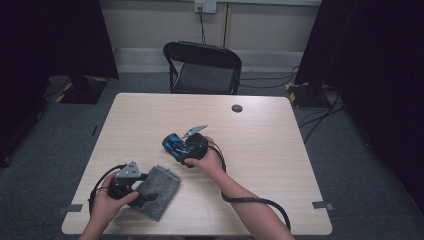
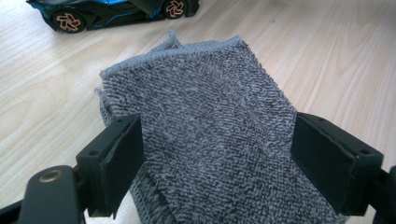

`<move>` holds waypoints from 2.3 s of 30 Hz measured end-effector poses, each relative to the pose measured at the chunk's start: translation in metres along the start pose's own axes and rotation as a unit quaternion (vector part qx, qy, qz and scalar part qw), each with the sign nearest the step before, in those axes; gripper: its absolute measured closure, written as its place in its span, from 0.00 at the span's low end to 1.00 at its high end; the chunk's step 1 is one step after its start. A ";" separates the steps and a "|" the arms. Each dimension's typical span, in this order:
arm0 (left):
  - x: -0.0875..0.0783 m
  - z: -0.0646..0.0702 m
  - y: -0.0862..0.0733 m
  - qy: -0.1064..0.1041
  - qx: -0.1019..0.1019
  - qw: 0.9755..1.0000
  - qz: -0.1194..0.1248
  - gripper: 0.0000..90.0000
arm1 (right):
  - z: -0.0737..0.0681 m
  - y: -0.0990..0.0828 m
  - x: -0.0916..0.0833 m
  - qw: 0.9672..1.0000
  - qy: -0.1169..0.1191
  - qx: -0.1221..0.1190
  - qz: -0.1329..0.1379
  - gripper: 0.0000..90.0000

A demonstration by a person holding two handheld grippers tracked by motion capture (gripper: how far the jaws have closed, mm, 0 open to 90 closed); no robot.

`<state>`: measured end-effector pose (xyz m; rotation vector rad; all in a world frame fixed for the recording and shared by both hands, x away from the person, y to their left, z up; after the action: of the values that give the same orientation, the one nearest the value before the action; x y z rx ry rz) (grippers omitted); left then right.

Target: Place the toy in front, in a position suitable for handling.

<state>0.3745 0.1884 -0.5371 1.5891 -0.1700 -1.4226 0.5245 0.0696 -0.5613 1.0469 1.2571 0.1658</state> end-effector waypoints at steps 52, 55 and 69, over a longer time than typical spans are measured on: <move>-0.003 0.001 0.009 0.002 0.007 1.000 0.023 0.20 | 0.019 -0.007 -0.030 0.999 -0.041 -0.028 0.011 0.28; -0.003 0.002 0.010 0.001 0.007 1.000 0.025 0.20 | 0.026 -0.009 -0.044 0.998 -0.046 -0.028 0.016 0.28; 0.001 0.007 0.014 -0.002 0.011 1.000 0.023 0.20 | 0.051 -0.046 -0.097 0.998 -0.060 -0.014 0.033 0.29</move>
<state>0.3757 0.1765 -0.5270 1.5911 -0.2243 -1.3932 0.5122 -0.0444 -0.5307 1.0589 1.1101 0.1692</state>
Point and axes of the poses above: each handheld gripper's, and its own axes: x roughly forward along the jaws, y roughly out of its top, z roughly to its right, the point moved 10 cm from there along x, roughly forward along the jaws, and after that the axes turned 2 degrees about -y, right-handed, at the moved point
